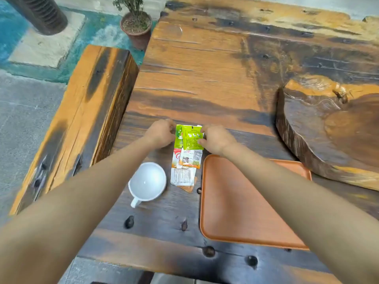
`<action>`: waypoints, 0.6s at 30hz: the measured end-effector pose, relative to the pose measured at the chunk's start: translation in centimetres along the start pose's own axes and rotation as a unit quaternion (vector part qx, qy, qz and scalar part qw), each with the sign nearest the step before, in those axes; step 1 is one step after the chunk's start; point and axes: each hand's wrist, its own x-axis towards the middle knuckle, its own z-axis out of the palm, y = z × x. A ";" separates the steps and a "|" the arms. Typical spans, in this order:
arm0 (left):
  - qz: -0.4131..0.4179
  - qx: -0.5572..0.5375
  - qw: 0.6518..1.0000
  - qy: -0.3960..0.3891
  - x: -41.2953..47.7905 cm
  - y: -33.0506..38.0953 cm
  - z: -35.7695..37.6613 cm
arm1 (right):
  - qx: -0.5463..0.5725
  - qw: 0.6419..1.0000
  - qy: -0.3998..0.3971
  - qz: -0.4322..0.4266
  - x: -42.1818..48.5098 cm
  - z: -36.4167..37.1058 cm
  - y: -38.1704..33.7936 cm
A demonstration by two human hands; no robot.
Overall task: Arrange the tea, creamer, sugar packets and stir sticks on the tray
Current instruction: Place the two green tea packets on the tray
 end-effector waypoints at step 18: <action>-0.102 -0.368 0.924 0.027 2.8 -0.2 2.5 | 0.215 0.950 0.213 0.083 1.9 6.4 -2.2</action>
